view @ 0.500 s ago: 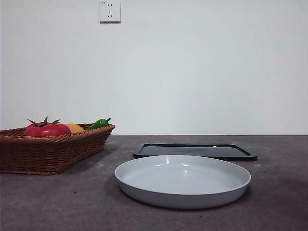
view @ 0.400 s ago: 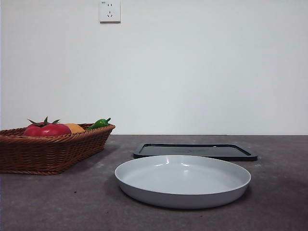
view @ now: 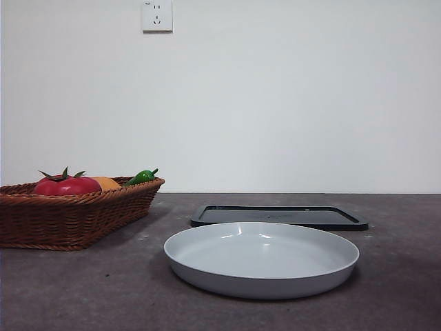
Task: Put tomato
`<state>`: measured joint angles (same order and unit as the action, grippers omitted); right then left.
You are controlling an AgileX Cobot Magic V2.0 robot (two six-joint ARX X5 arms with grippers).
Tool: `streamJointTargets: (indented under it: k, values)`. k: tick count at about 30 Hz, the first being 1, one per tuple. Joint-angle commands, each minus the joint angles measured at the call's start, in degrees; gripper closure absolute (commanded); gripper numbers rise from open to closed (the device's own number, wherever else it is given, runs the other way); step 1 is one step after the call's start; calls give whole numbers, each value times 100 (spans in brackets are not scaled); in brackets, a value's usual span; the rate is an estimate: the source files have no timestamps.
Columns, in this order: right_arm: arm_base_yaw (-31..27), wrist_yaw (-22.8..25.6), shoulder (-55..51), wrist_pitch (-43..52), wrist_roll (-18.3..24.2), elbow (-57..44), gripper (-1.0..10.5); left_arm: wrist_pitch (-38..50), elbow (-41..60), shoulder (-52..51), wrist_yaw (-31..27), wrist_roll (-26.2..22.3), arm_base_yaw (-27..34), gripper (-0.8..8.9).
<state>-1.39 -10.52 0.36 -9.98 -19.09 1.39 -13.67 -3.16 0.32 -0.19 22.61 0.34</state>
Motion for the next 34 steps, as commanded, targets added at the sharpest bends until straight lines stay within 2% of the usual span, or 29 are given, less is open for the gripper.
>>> streamJointTargets:
  k: [1,7,12,20,26,29,34]
  values:
    - [7,-9,-11,20,-153,245,941,-192,-302,2,2,125,7,803]
    - [9,-4,17,-297,-151,905,941,-352,-933,232,74,247,2,803]
    - [9,-70,271,-890,-81,1631,941,-586,-1639,761,487,116,2,803]
    - [13,-437,1287,-2004,741,2911,941,-1598,-3027,2081,1550,-837,2,803]
    - [20,-1220,2337,-2769,1126,3738,941,-2393,-3797,2966,2468,-1580,-4,804]
    - [105,-1528,2833,-3198,1314,4157,941,-2782,-4048,3285,2688,-1908,-28,803]
    - [492,-1731,3602,-3939,1659,4854,941,-3311,-4334,3604,2896,-2253,-201,804]
